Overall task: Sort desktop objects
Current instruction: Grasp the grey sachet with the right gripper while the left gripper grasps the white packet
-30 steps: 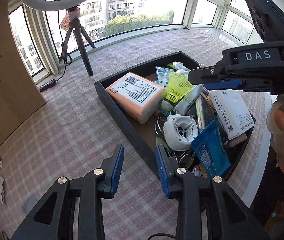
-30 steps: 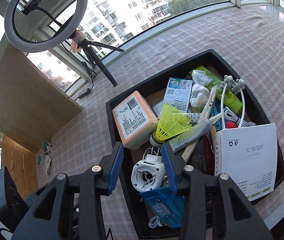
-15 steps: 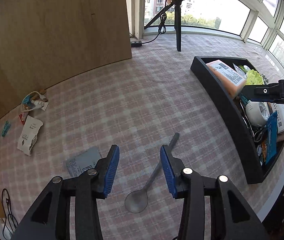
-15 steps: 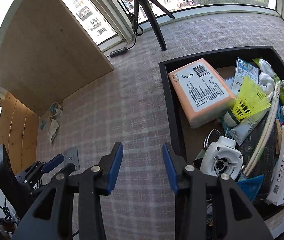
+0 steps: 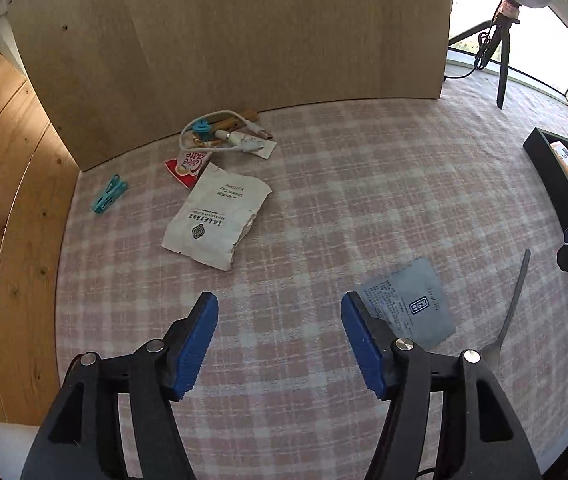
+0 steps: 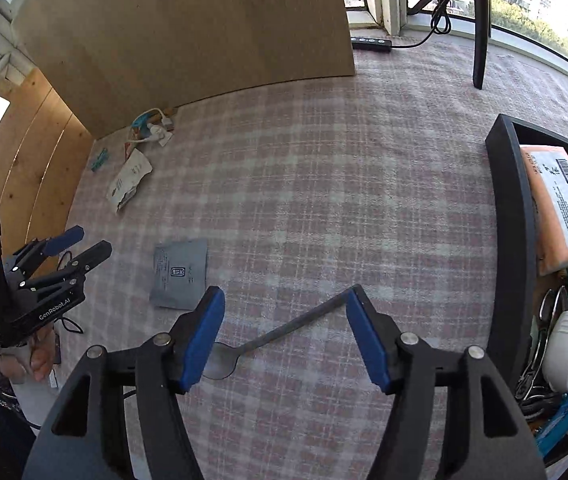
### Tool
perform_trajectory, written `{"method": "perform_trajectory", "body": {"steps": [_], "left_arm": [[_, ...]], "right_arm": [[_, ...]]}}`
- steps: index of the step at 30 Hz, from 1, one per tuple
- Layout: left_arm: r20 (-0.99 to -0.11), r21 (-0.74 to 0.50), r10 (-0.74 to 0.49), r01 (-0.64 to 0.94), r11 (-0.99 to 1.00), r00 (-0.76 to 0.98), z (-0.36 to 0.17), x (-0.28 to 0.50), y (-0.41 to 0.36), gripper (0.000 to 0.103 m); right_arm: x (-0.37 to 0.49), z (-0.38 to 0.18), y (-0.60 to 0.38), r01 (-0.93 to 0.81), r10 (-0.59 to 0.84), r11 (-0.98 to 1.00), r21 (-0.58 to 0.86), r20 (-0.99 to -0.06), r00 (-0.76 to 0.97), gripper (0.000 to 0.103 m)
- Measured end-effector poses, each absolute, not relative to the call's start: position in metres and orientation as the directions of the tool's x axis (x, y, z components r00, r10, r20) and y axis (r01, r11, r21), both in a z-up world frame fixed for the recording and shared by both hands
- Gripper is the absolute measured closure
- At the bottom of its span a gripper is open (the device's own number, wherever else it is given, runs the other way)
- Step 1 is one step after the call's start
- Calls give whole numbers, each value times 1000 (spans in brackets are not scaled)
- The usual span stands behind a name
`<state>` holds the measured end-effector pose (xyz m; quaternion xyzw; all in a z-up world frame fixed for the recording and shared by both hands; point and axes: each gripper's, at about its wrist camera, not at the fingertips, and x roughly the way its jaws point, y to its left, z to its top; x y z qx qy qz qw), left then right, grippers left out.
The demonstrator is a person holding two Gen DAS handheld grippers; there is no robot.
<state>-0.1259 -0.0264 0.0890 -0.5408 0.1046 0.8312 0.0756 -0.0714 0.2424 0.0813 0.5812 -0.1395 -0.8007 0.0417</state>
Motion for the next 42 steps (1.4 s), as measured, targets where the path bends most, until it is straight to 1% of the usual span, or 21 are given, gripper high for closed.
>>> {"method": "perform_trajectory", "body": {"steps": [5,10,12,22,25,27,29,32,37,42], "left_arm": [[-922,109,-10,-233,-966,-388,76,-145,-51,39],[-924,89,14,-250,-964,-382,69,-164,-62,35],[-926,88,21,-268,-959,-378,66,-173,-62,31],[-939,100,9,-296,-950,-344,45,-209,-64,30],[-943,95,13,-307,-947,-332,39,-216,-63,30],[-947,84,20,-306,-948,-320,34,-221,-64,28],[-952,64,33,-305,-950,-304,29,-226,-65,27],[-956,39,50,-294,-955,-289,22,-230,-68,23],[-950,-8,95,-281,-960,-298,20,-229,-73,24],[-943,-7,98,-279,-960,-317,19,-225,-71,26]], "right_arm": [[-86,67,203,-74,-233,-962,263,-931,-281,40],[-98,51,167,-65,-215,-969,238,-945,-248,40],[-103,43,154,-54,-206,-973,224,-951,-231,40],[-122,10,115,-48,-143,-987,151,-980,-138,40],[-126,9,113,-56,-137,-988,146,-980,-146,34],[-129,9,110,-56,-129,-989,138,-981,-142,32],[-132,9,107,-52,-126,-990,134,-982,-140,31],[-137,10,101,-49,-137,-988,144,-981,-136,31],[-148,11,97,-89,-168,-980,179,-979,-117,31],[-163,8,80,-83,-95,-991,102,-993,-74,24]]}}
